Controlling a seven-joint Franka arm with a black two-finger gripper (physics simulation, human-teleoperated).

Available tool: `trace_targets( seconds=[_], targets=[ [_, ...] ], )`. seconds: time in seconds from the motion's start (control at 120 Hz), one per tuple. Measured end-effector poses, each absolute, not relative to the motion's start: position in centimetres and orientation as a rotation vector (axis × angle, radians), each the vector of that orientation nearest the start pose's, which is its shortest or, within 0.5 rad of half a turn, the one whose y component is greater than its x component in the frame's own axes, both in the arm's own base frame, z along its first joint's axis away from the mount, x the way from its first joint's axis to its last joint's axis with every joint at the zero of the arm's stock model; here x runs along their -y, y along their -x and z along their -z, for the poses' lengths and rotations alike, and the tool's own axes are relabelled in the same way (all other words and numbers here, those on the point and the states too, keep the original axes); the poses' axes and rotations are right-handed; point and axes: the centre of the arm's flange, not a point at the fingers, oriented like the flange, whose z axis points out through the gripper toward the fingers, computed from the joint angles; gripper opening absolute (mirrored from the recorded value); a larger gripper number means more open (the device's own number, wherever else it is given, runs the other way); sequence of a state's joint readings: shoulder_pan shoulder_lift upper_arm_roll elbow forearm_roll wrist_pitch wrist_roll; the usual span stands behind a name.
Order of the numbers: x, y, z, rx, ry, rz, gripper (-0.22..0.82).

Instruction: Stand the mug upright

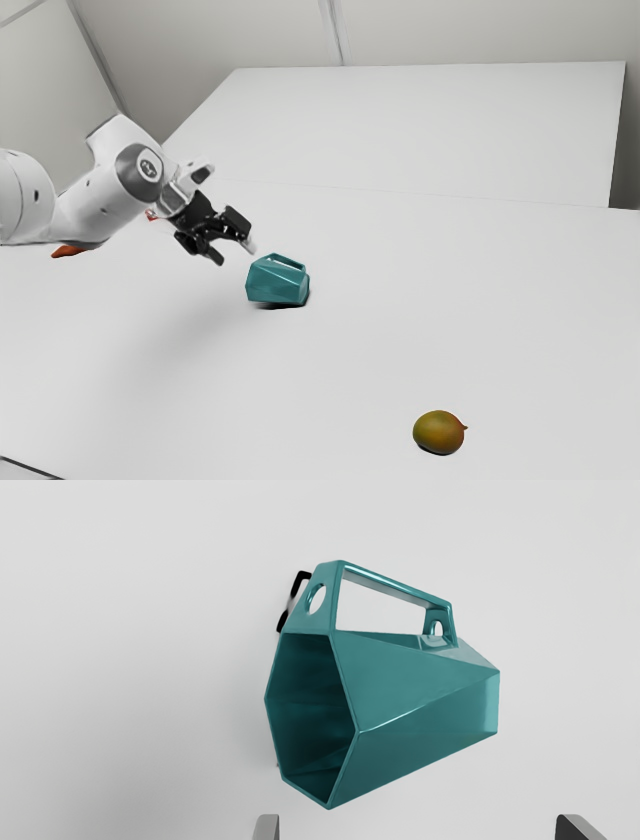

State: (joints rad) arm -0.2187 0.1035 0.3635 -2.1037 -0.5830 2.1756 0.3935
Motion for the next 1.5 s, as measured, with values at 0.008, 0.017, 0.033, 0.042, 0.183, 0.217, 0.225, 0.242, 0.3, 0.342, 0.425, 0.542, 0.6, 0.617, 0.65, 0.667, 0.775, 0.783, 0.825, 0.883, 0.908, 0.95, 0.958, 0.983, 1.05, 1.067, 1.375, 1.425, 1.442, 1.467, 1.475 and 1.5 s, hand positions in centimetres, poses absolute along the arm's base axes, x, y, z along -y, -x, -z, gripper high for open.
trace_targets(
  seconds=[0.008,0.017,0.033,0.042,0.183,0.217,0.225,0.242,0.3,0.342,0.425,0.542,0.6,0.617,0.65,0.667,0.775,0.783,0.825,0.883,0.908,0.95,0.958,0.983,1.05,1.067,1.375,1.425,1.442,1.467,1.475,1.5],
  targets=[
    [-5.7,-55.8,-37.4,0.163,3.563,0.181,0.6],
    [-5.6,-55.8,-37.3,0.163,3.566,0.184,0.6],
    [-5.6,-55.9,-37.1,0.163,3.573,0.191,0.6],
    [-5.6,-55.9,-37.0,0.164,3.577,0.194,0.6],
    [-5.8,-56.1,-36.1,0.173,3.624,0.264,0.6],
    [-6.0,-56.1,-36.0,0.166,3.629,0.28,0.6],
    [-6.0,-56.1,-36.0,0.165,3.629,0.284,0.6],
    [-6.1,-56.1,-36.0,0.162,3.631,0.291,0.6],
    [-6.7,-56.1,-35.7,0.156,3.635,0.311,0.6],
    [-6.9,-56.2,-35.4,0.153,3.64,0.323,0.6],
    [-7.3,-56.2,-34.6,0.141,3.649,0.334,0.6],
    [-8.0,-56.2,-33.2,0.125,3.657,0.333,0.6],
    [-8.2,-56.3,-32.5,0.125,3.667,0.333,0.6],
    [-8.2,-56.3,-32.2,0.127,3.67,0.333,0.6],
    [-8.3,-56.3,-31.8,0.128,3.678,0.334,0.6],
    [-8.3,-56.3,-31.6,0.127,3.681,0.335,0.6],
    [-8.2,-56.4,-30.8,0.116,3.702,0.349,0.6],
    [-8.2,-56.5,-30.7,0.114,3.703,0.351,0.6],
    [-8.2,-56.5,-30.6,0.106,3.709,0.359,0.6],
    [-8.3,-56.5,-30.4,0.1,3.72,0.368,0.6],
    [-8.3,-56.5,-30.3,0.098,3.725,0.371,0.6],
    [-8.2,-56.4,-30.1,0.099,3.74,0.378,0.6],
    [-8.2,-56.4,-30.1,0.1,3.743,0.38,0.6],
    [-8.1,-56.4,-30.0,0.102,3.751,0.386,0.6],
    [-8.0,-56.4,-29.7,0.103,3.773,0.397,0.6],
    [-7.9,-56.4,-29.6,0.103,3.778,0.4,0.6],
    [-7.4,-56.2,-29.2,0.111,3.879,0.455,0.6],
    [-7.4,-56.1,-29.1,0.111,3.891,0.455,0.6],
    [-7.4,-56.1,-29.0,0.111,3.895,0.455,0.6],
    [-7.3,-56.1,-28.9,0.11,3.901,0.454,0.6],
    [-7.3,-56.1,-28.9,0.11,3.903,0.453,0.6],
    [-7.3,-56.1,-28.7,0.11,3.908,0.452,0.6]
  ],
)
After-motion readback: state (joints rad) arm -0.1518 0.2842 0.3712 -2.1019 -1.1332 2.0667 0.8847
